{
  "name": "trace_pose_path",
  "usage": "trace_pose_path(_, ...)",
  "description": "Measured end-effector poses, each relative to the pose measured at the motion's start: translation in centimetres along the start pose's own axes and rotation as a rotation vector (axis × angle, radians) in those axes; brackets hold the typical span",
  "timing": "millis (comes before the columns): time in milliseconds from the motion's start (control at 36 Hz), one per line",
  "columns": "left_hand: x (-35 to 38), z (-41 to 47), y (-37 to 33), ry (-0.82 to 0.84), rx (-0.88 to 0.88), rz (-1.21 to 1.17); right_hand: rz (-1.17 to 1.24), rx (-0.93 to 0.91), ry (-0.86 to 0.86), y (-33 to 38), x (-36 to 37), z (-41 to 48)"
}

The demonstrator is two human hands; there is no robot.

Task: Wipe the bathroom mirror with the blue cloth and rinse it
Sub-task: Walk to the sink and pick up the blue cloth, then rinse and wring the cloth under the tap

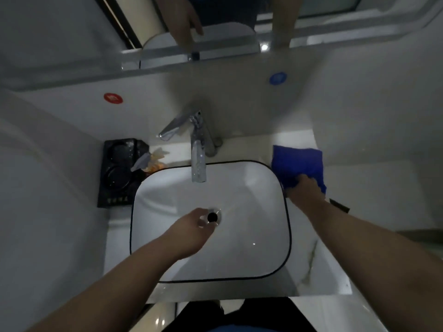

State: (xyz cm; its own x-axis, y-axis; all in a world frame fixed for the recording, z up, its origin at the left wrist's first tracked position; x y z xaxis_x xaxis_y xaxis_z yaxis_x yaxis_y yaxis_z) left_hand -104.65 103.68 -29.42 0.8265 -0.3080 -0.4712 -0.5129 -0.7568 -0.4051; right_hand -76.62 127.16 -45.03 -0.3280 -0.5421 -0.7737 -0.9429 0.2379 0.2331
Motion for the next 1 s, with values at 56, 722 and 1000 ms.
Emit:
trace_pose_path(56, 0.1, -0.1, -0.1, 0.038, 0.032, 0.067, 0.208, 0.004, -0.038, 0.3, -1.1, -0.6)
trace_pose_path(722, -1.3, -3.3, 0.5, -0.030, 0.331, -0.365, 0.943, -0.220, 0.372, 14.1, -4.9, -25.3)
trace_pose_path(1000, -2.7, -0.1, 4.7, -0.302, 0.193, -0.025, 0.276, -0.126, 0.249, 11.4, 0.2, -18.1)
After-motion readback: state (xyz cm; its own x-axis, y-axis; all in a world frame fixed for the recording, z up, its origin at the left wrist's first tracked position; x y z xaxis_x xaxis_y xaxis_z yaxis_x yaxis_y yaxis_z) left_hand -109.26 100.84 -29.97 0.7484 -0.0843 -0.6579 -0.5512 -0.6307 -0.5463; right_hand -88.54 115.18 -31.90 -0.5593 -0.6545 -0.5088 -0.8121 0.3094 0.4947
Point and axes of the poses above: each hand's wrist, its own z-axis towards the middle knuckle, its own x-axis out of the palm, y = z × x, the point moved 8 cm from there along z, towards the middle knuckle, and after that the axes turned 2 degrees about x, right-handed, at the moved point
